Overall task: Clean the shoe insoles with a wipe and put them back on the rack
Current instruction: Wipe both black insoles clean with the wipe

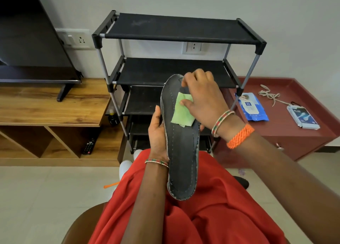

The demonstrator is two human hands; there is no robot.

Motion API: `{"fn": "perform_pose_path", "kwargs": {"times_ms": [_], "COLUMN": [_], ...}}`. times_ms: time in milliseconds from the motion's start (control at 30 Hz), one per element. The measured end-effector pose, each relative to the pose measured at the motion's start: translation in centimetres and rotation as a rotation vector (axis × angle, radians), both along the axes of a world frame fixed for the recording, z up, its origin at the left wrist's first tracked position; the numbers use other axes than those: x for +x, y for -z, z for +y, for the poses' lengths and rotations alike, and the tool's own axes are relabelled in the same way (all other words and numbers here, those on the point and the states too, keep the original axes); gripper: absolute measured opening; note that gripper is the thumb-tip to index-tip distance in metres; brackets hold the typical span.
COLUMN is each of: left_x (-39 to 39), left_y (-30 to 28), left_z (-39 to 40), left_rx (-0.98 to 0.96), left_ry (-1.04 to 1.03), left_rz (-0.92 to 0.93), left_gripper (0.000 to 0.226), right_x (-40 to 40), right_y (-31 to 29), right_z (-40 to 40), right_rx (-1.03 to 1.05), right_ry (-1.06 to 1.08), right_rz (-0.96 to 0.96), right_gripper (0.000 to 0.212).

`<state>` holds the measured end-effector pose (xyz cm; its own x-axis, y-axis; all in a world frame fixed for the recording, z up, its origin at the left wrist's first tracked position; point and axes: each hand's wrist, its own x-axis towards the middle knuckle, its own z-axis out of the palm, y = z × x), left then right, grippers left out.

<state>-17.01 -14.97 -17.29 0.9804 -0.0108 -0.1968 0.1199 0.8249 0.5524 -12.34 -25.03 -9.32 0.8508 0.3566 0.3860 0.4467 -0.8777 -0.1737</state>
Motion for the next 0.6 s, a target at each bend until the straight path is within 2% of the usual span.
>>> {"fn": "perform_pose_path", "kwargs": {"times_ms": [67,133,200,333,500,533,600], "left_x": [0.0,-0.1,-0.1,0.0,-0.3,-0.4,-0.4], "left_y": [-0.3,-0.3,0.0,0.6,-0.2,-0.2,0.0], "left_z": [0.0,0.2,0.4,0.3,-0.3,-0.3,-0.2], "left_rx": [-0.054,-0.086,-0.084,-0.089,0.008,0.026,0.029], "left_ry": [0.104,0.139,0.141,0.162,0.288,0.286,0.228], "left_rz": [-0.009,-0.031,-0.017,-0.002,0.003,0.011,0.016], "left_gripper": [0.052,0.055,0.06,0.069,0.079,0.079,0.075], "right_x": [-1.1,-2.0,-2.8,-3.4,0.5,0.5,-0.6], "right_y": [0.6,1.4,2.5,3.6,1.8,1.7,2.0], "right_z": [0.1,0.1,0.1,0.0,-1.2,-1.1,-0.7], "right_rx": [0.09,0.13,0.062,0.014,0.045,0.092,0.192], "right_ry": [-0.041,-0.114,-0.191,-0.352,-0.074,-0.083,-0.229], "right_rz": [-0.099,0.032,0.178,0.187,-0.075,-0.047,0.135], "right_gripper": [0.018,0.01,0.018,0.011,0.019,0.018,0.018]}}
